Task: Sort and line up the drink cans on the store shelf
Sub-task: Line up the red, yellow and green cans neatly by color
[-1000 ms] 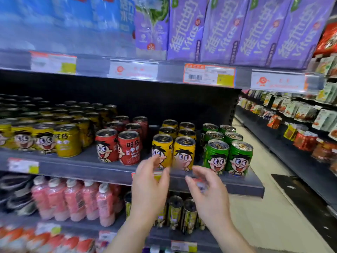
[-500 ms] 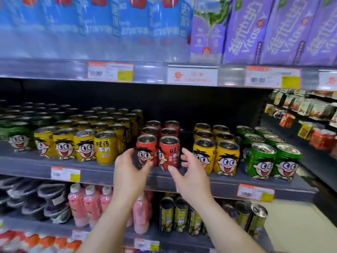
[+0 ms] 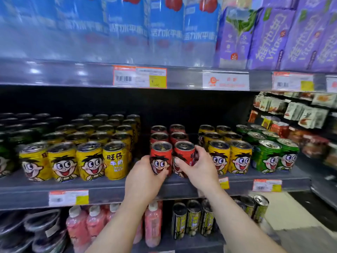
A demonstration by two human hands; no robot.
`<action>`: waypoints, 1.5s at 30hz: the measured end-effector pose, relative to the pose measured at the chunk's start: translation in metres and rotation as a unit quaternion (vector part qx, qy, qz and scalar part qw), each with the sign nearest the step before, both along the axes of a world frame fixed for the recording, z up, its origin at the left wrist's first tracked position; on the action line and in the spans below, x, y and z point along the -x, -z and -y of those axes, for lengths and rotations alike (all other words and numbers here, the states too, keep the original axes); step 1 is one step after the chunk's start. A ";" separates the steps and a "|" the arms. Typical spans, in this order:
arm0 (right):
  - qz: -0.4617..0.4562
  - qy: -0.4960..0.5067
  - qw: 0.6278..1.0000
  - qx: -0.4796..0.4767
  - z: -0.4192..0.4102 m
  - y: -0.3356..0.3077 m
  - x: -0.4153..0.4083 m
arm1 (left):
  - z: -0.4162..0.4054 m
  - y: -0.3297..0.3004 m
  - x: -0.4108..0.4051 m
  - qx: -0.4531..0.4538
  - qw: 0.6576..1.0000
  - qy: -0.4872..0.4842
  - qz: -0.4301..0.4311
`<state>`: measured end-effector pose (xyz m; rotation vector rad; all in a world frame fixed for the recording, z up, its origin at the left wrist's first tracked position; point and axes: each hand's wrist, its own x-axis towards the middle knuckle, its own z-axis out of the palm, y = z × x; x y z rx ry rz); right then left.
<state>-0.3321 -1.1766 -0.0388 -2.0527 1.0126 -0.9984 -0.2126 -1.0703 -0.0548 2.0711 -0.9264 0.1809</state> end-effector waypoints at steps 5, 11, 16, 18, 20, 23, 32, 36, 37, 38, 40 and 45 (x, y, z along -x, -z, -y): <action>0.008 -0.083 0.994 -0.070 0.007 0.006 0.006 | -0.002 0.000 -0.009 0.002 1.000 0.011 -0.010; -0.057 -0.009 0.998 0.010 0.003 0.007 -0.007 | -0.002 -0.002 -0.008 -0.016 0.999 0.020 -0.024; -0.046 -0.027 0.999 0.008 0.006 0.009 -0.005 | -0.003 -0.002 -0.007 -0.002 0.999 0.021 -0.028; -0.048 -0.029 0.998 0.014 0.005 0.009 -0.003 | -0.002 -0.001 -0.008 -0.010 0.999 0.028 -0.029; -0.052 -0.033 0.998 0.021 0.004 0.009 -0.002 | -0.002 -0.001 -0.010 -0.014 0.999 0.028 -0.028; -0.052 -0.054 0.997 0.015 0.007 0.008 0.001 | -0.001 0.001 -0.010 -0.005 0.999 0.027 -0.027; -0.094 -0.042 0.995 0.016 0.007 0.010 -0.003 | 0.001 0.006 -0.005 0.020 1.000 -0.012 -0.005; -0.095 -0.041 0.994 0.020 0.007 0.010 -0.004 | 0.001 0.006 -0.006 0.019 1.000 -0.015 0.003; -0.090 -0.046 0.995 0.021 0.008 0.010 -0.004 | 0.001 0.006 -0.006 0.018 1.000 -0.017 0.004; -0.090 -0.049 0.995 0.020 0.008 0.011 -0.003 | 0.001 0.006 -0.005 0.019 1.000 -0.018 0.007; -0.090 -0.051 0.994 0.025 0.007 0.011 -0.002 | 0.001 0.007 -0.005 0.018 1.000 -0.017 0.017; -0.085 -0.055 0.994 0.037 0.008 0.013 -0.001 | 0.002 0.007 -0.007 0.007 1.000 -0.013 0.021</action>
